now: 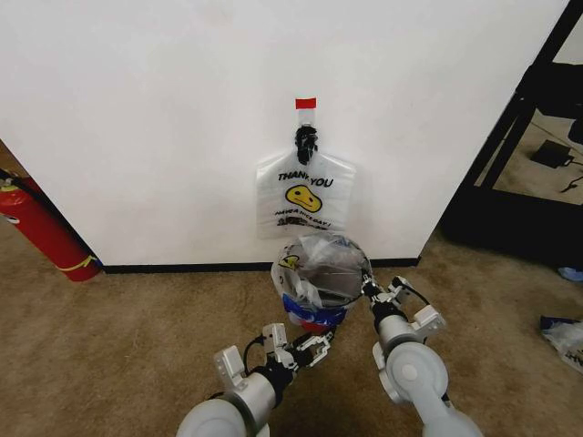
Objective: Pick up the garbage bag from the wall and place it over the trash bin.
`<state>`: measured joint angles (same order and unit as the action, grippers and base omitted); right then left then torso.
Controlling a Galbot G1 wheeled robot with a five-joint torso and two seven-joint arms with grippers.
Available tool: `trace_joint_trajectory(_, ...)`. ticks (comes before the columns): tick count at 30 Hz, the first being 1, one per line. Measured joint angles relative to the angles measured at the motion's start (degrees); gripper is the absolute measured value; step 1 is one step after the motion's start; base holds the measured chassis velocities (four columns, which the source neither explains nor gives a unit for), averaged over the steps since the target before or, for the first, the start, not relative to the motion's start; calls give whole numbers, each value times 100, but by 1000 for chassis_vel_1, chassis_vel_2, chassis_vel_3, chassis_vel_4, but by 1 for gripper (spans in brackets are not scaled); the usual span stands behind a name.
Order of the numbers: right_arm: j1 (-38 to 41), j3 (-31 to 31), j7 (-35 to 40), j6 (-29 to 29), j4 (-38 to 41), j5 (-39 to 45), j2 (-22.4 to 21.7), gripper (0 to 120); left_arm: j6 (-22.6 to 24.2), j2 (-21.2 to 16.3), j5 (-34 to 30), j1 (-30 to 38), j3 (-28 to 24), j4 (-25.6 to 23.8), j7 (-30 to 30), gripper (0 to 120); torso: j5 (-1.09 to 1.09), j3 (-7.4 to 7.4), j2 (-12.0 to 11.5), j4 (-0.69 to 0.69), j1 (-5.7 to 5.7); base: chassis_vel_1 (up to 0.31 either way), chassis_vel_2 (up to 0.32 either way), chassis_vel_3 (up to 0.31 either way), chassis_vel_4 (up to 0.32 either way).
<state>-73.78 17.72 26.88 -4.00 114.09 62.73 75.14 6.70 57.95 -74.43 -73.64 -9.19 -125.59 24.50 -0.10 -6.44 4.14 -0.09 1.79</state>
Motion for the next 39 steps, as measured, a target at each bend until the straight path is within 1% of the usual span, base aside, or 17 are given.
trace_joint_trajectory(4, -9, 5, 3, 0, 17, 4, -6, 1, -46, 171, -40, 137, -42, 127, 44, 69, 0, 0, 0, -1, 0, 0, 0, 0, 0)
trace_joint_trajectory(5, -9, 5, 3, 0, 17, 4, -6, 1, -46, 171, -40, 137, -42, 127, 44, 69, 0, 0, 0, -1, 0, 0, 0, 0, 0)
trace_joint_trajectory(6, -10, 5, 4, 0, 25, 4, 3, 1, -63, 199, -40, 171, -48, 169, 50, 65, 0, 0, 0, -1, 0, 0, 0, 0, 0)
trace_joint_trajectory(8, -11, 6, 6, -1, 35, 6, 13, 1, -78, 217, -40, 218, -58, 232, 73, 64, 0, 0, 0, 0, 0, 0, 0, 0, 0)
trace_joint_trajectory(10, -12, 5, 7, -2, 36, 6, 25, 1, -81, 240, -41, 281, -72, 296, 111, 57, 1, 0, 0, 0, 0, 0, 0, 0, 0)
trace_joint_trajectory(11, -12, 1, 8, -2, 37, 6, 38, 1, -81, 274, -55, 355, -75, 358, 131, 52, 0, 0, 0, 0, 0, 0, 0, 0, 0)
trace_joint_trajectory(12, -12, 1, 8, -2, 37, 6, 38, 1, -81, 274, -55, 355, -75, 358, 131, 52, 0, 0, 0, 0, 0, 0, 0, 0, 0)
trace_joint_trajectory(14, -11, -7, 9, -4, 40, 5, 55, 1, -101, 311, -70, 436, -73, 430, 148, 42, 0, 0, 0, -1, 0, 0, 0, 0, 0)
trace_joint_trajectory(17, -7, -9, 9, -6, 44, 5, 64, 1, -118, 315, -71, 467, -78, 488, 156, 31, 0, 0, 0, 0, 0, 0, 0, 0, 0)
trace_joint_trajectory(18, -7, -8, 10, -6, 44, 5, 65, 1, -119, 313, -65, 467, -83, 497, 156, 29, 0, 0, 0, 0, 0, 0, 0, 0, 0)
trace_joint_trajectory(19, -7, -7, 10, -7, 44, 5, 69, 1, -122, 311, -52, 458, -93, 507, 156, 22, 0, 0, 0, -1, 0, 0, 0, 0, 0)
trace_joint_trajectory(20, -7, -7, 10, -7, 44, 5, 69, 1, -122, 311, -52, 458, -93, 507, 156, 22, 0, 0, 0, -1, 0, 0, 0, 0, 0)
trace_joint_trajectory(21, -7, -6, 10, -8, 44, 5, 73, 1, -124, 311, -38, 443, -98, 514, 156, 19, 0, 0, 0, 0, 0, 0, 0, 0, 0)
trace_joint_trajectory(26, -27, 3, 10, -8, 44, 1, 82, 1, -181, 344, 57, 407, -108, 567, 136, 0, 0, 0, 0, 0, 0, 0, 0, 0, 0)
trace_joint_trajectory(34, -42, 24, 7, -4, 44, 4, 120, 1, -193, 377, 122, 449, -96, 583, 125, 0, 0, 0, 0, -1, 0, 0, 0, 0, 0)
trace_joint_trajectory(39, -53, 33, 13, -6, 114, 74, 183, 1, -189, 398, 376, 313, -194, 752, 44, 0, 0, 0, 0, 1, 0, 0, 0, 0, 0)
